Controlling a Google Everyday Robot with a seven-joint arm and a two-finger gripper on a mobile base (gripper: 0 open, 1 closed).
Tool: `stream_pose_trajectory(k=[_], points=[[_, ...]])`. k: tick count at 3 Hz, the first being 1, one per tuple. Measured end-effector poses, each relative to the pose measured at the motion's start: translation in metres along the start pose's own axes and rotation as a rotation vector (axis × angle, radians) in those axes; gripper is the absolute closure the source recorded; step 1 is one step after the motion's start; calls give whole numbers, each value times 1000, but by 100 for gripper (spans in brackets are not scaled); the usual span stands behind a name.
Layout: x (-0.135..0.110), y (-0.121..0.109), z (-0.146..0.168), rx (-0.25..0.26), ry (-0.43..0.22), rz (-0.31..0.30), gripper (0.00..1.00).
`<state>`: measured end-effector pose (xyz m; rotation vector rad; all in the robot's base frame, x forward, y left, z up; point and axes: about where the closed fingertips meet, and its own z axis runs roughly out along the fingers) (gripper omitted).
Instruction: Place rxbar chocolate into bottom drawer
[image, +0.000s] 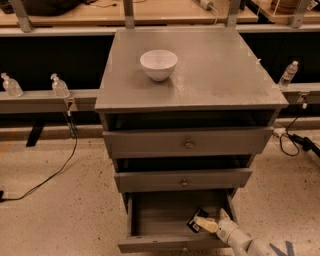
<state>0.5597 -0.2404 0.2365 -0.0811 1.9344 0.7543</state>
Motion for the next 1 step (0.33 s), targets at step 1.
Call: stream_pose_trajectory(k=[1], points=[[0,0,0,0,0,0,0]])
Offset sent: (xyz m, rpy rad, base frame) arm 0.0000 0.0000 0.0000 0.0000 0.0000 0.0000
